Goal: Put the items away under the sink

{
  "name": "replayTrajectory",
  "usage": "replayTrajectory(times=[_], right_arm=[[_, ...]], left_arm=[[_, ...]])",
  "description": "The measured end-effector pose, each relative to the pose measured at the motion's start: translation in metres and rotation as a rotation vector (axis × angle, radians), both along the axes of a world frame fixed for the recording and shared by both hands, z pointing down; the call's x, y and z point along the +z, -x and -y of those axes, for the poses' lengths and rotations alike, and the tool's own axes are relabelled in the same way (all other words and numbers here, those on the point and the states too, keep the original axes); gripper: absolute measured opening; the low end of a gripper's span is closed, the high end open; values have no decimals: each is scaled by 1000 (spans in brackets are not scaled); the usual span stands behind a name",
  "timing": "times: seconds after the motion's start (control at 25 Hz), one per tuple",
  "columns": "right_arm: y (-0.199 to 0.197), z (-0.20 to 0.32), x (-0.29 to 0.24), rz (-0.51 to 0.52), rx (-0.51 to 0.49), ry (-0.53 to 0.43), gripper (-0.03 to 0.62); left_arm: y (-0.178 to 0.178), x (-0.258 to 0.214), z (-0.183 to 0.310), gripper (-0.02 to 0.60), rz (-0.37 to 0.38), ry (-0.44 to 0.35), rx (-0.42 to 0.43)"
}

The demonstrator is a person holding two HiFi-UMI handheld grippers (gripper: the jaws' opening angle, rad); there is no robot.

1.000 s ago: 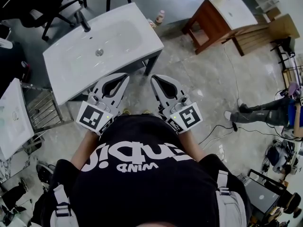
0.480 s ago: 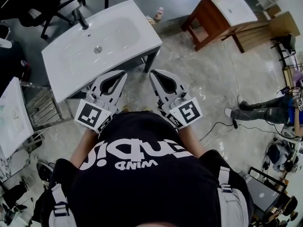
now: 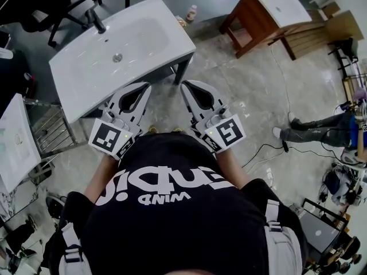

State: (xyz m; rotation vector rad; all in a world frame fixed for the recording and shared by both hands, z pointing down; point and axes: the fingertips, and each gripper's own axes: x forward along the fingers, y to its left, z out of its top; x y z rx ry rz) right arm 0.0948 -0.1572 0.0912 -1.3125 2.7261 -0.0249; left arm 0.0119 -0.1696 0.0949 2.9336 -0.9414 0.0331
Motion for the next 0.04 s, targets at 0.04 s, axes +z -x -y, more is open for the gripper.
replayTrajectory(times=[0.04], right_arm=[[0,0,1,0,1,0,18]], left_arm=[[1,1,0,18,-1,2,-3]])
